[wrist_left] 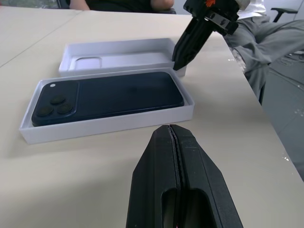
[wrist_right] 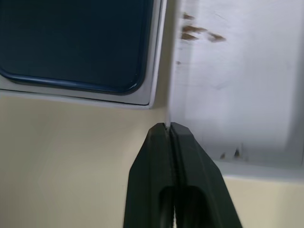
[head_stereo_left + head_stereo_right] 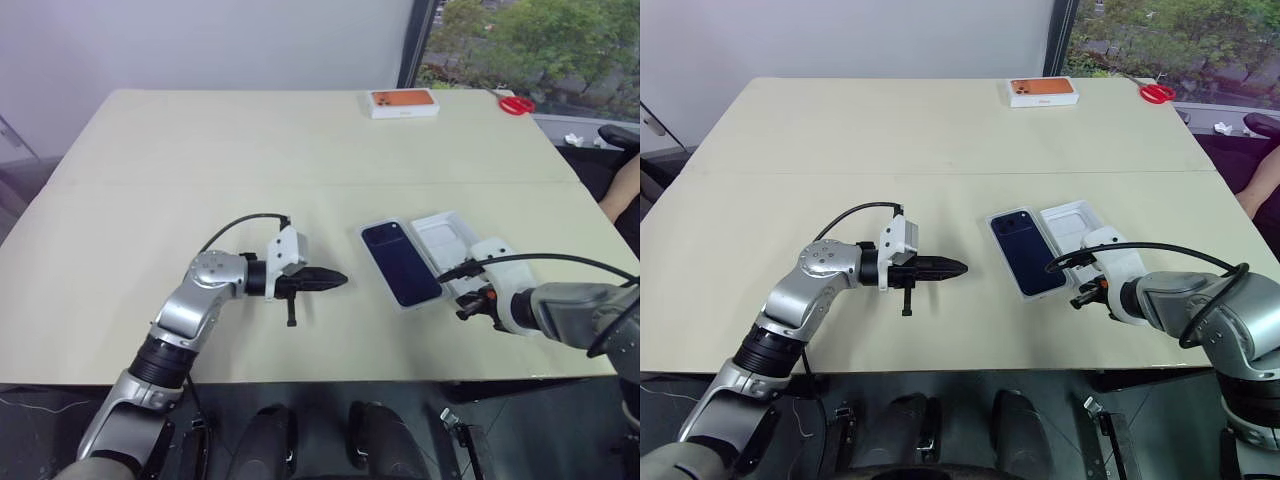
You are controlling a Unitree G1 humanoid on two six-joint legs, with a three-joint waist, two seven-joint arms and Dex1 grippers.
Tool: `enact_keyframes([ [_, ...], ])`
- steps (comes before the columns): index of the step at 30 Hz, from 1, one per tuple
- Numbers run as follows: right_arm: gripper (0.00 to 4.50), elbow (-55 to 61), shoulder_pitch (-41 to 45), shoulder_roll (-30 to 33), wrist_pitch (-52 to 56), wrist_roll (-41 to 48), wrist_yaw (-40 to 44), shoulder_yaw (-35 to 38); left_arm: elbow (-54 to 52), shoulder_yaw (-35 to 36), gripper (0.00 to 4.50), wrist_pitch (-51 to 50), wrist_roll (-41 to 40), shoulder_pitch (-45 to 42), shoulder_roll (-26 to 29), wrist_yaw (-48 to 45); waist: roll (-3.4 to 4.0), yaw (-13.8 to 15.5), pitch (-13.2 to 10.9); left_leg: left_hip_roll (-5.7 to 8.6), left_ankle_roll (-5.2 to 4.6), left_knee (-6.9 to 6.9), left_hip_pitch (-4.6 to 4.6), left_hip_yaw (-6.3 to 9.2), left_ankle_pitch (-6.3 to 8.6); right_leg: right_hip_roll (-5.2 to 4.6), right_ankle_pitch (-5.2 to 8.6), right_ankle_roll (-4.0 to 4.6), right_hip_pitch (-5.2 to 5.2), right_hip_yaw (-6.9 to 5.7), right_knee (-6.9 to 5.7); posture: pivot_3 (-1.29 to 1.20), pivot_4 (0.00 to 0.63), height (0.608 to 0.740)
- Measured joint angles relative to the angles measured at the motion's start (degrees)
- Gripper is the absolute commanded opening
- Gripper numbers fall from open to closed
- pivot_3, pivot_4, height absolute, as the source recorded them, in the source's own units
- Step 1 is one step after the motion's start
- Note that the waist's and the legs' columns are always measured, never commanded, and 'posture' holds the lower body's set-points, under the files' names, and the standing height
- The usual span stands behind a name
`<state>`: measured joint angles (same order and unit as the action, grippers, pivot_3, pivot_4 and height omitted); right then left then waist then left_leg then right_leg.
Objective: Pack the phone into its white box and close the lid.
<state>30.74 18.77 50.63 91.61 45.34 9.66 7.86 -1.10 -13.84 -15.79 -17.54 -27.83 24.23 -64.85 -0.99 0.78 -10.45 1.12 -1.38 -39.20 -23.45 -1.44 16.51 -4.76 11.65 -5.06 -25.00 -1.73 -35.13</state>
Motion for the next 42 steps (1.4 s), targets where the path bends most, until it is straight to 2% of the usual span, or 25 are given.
enact_keyframes([
  [7, 0.04, 0.0, 0.2, 0.1, 0.5, -1.9, 2.1, 0.3, 0.0, 0.0, 0.00, 0.0, 0.0, 0.0, 0.0, 0.1, 0.00, 0.0, 0.0, 0.00, 0.00, 0.00, 0.00, 0.00, 0.00, 0.00, 0.00, 0.00, 0.00, 0.00, 0.00, 0.00, 0.150, 0.740],
  [11, 0.04, -0.9, 1.2, 3.8, 0.5, -2.5, 2.9, 4.1, 0.0, 0.0, 0.00, 0.0, 0.0, 0.0, 0.1, 0.1, 0.01, 0.0, 0.0, 0.01, 0.00, 0.00, 0.00, -0.01, 0.00, -0.01, 0.00, 0.00, 0.00, 0.00, 0.01, 0.00, 0.150, 0.740],
  [14, 0.04, -1.3, 4.6, 4.2, 0.5, -1.5, 3.5, 8.1, 0.4, 0.0, 0.00, 0.1, 0.0, 0.0, 0.1, 0.2, 0.01, -0.2, 0.0, -0.03, 0.00, 0.01, 0.01, 0.00, 0.00, 0.03, 0.00, 0.00, -0.01, 0.01, 0.00, 0.00, 0.150, 0.740],
  [18, 0.04, -1.4, 9.7, -2.6, 0.5, 6.3, 2.8, 12.0, 3.2, 1.7, 0.00, 0.3, 0.0, 0.0, 0.5, 1.6, 0.00, -0.3, 0.0, -0.13, 0.00, 0.03, 0.05, 0.03, 0.00, 0.12, -0.01, -0.01, -0.01, 0.02, -0.04, 0.00, 0.150, 0.740],
  [23, 0.04, -2.4, 14.4, -17.6, 0.5, 24.3, -6.5, 13.0, 9.1, 5.8, 0.00, 2.0, 1.0, -0.2, 4.2, 3.5, 0.01, -0.4, 0.0, -0.14, 0.00, 0.04, 0.02, 0.04, 0.00, 0.06, -0.02, 0.00, -0.07, 0.03, -0.11, 0.00, 0.150, 0.740],
  [24, 0.04, -2.6, 14.7, -19.0, 0.5, 26.7, -8.2, 12.7, 9.8, 6.2, 0.00, 2.4, 1.1, -0.4, 4.6, 3.7, 0.02, -0.4, 0.0, -0.12, 0.00, 0.04, 0.01, 0.03, 0.00, 0.03, -0.02, 0.00, -0.08, 0.03, -0.11, 0.00, 0.150, 0.740],
  [26, 0.04, -4.9, 14.6, -19.0, -3.2, 38.6, -16.9, 8.9, 11.4, 7.4, 0.00, 3.3, 1.4, -0.7, 5.9, 3.8, 0.02, 0.0, 0.0, -0.01, 0.01, 0.04, -0.02, 0.04, 0.00, -0.24, -0.02, 0.00, -0.08, 0.00, -0.10, 0.00, 0.150, 0.740],
  [29, 0.04, -5.8, 12.2, -13.8, -14.0, 55.2, -28.4, 0.8, 12.4, 8.3, 0.00, 4.0, 1.8, -0.7, 6.9, 3.8, 0.00, -0.1, 0.0, 0.12, -0.02, 0.01, -0.05, 0.00, 0.01, -0.39, -0.01, 0.01, 0.00, 0.01, 0.06, 0.00, 0.150, 0.740],
  [31, 0.04, -4.7, 9.6, -13.4, -21.1, 62.6, -32.2, -6.0, 12.5, 8.6, 0.00, 4.1, 1.9, -0.7, 7.1, 3.8, -0.08, -0.4, 0.0, 0.12, -0.07, 0.00, -0.03, -0.03, 0.04, -0.39, -0.01, 0.00, 0.04, 0.03, 0.09, 0.00, 0.150, 0.740],
  [34, 0.04, -2.7, 5.8, -13.3, -28.0, 65.7, -33.2, -13.0, 12.0, 8.5, 0.00, 4.1, 1.9, -0.6, 6.7, 3.8, -0.07, -0.4, 0.0, 0.08, -0.07, -0.01, -0.03, -0.03, 0.04, -0.35, -0.01, 0.00, 0.02, 0.03, 0.02, 0.00, 0.150, 0.740],
  [40, 0.04, -1.8, 3.1, -13.0, -36.3, 66.2, -33.7, -16.8, 8.6, 6.7, 0.00, 3.7, 1.9, 0.5, 4.3, 3.8, -0.08, -0.3, 0.0, 0.05, -0.07, -0.02, -0.01, -0.02, 0.04, -0.33, -0.01, 0.00, 0.02, 0.03, 0.01, 0.00, 0.150, 0.740],
  [42, 0.59, -2.1, 1.5, -13.2, -37.7, 66.3, -34.6, -16.8, 7.2, 5.9, 0.00, 3.4, 1.9, 0.8, 3.5, 3.8, -0.08, -0.2, 0.0, 0.04, -0.07, -0.02, -0.02, -0.02, 0.04, -0.32, -0.01, 0.00, 0.02, 0.03, 0.02, 0.00, 0.150, 0.740],
])
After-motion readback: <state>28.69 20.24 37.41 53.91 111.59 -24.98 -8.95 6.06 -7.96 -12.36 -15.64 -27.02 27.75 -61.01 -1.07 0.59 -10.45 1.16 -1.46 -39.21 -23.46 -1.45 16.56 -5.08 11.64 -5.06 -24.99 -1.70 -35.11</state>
